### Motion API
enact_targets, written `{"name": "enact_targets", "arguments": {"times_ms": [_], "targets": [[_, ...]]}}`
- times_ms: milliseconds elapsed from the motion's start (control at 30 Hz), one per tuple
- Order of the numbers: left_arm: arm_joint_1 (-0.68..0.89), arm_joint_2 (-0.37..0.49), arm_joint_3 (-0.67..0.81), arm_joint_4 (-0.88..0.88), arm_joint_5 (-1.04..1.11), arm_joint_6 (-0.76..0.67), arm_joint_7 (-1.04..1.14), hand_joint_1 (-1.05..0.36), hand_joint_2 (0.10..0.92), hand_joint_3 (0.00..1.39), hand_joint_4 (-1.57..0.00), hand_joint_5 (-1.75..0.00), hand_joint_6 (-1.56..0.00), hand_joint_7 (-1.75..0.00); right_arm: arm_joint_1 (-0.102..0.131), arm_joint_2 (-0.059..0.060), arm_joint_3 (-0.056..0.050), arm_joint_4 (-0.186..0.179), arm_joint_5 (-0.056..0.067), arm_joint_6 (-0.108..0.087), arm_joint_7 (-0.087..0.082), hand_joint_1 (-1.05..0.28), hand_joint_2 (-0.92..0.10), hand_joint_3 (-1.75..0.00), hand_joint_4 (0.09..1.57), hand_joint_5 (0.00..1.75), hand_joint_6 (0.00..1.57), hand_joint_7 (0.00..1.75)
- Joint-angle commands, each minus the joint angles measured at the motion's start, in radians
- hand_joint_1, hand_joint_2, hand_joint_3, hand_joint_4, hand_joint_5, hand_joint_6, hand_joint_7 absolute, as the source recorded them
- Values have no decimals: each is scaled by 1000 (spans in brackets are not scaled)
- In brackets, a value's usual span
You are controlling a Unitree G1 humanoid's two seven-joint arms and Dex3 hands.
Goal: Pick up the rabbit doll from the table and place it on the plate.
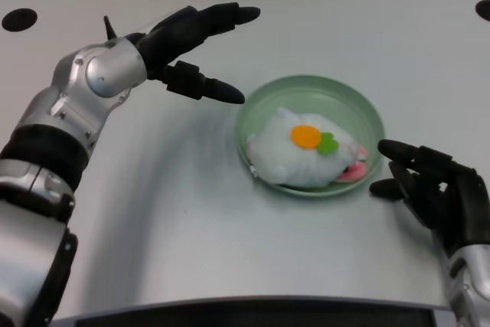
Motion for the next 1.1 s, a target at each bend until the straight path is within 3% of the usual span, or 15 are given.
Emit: {"name": "enact_targets", "arguments": {"times_ms": [33, 133, 233, 400, 600, 667, 767, 900, 1100], "targets": [[60, 23, 34, -44, -43, -10, -18, -838, 921, 39, -193, -110, -214, -66, -2, 0, 2, 5, 0, -7, -4, -406, -921, -177, 863, 858, 1060, 9], [91, 30, 55, -79, -68, 3, -30, -825, 921, 44, -201, -119, -215, -60, -1, -2, 4, 2, -5, -6, -7, -404, -921, -179, 857, 853, 1058, 8], [124, 24, 96, -109, -126, 35, -63, -784, 921, 45, -185, -119, -215, -53, 0, 0, 3, -5, 1, 9, -6, -404, -921, -180, 855, 851, 1054, 6], [201, 18, 153, -177, -215, 59, -98, -757, 921, 52, -196, -139, -215, -43, 2, 2, 4, -8, 3, 5, -3, -404, -921, -177, 858, 851, 1056, 7], [326, 8, 211, -293, -302, 117, -108, -461, 921, 104, -233, -211, -282, -61, 5, 1, 8, -10, -2, -3, -4, -409, -921, -174, 857, 852, 1054, 6], [371, 0, 227, -342, -321, 160, -95, -361, 921, 155, -238, -366, -339, -61, 9, 0, 13, -18, -9, -4, -8, -413, -921, -174, 859, 854, 1057, 7], [400, -6, 238, -389, -327, 201, -87, -343, 921, 170, -225, -496, -373, -55, 11, -1, 15, -22, -10, -2, -10, -414, -921, -177, 856, 853, 1056, 7], [506, -35, 288, -496, -391, 260, -66, -453, 921, 173, -219, -627, -403, -50, 11, 4, 12, -25, 5, 8, -4, -415, -921, -176, 857, 855, 1055, 6], [573, -80, 365, -610, -520, 406, -57, -390, 921, 252, -212, -741, -433, -43, 11, 4, 15, -29, 6, 7, -3, -410, -921, -171, 853, 857, 1058, 7]]}}
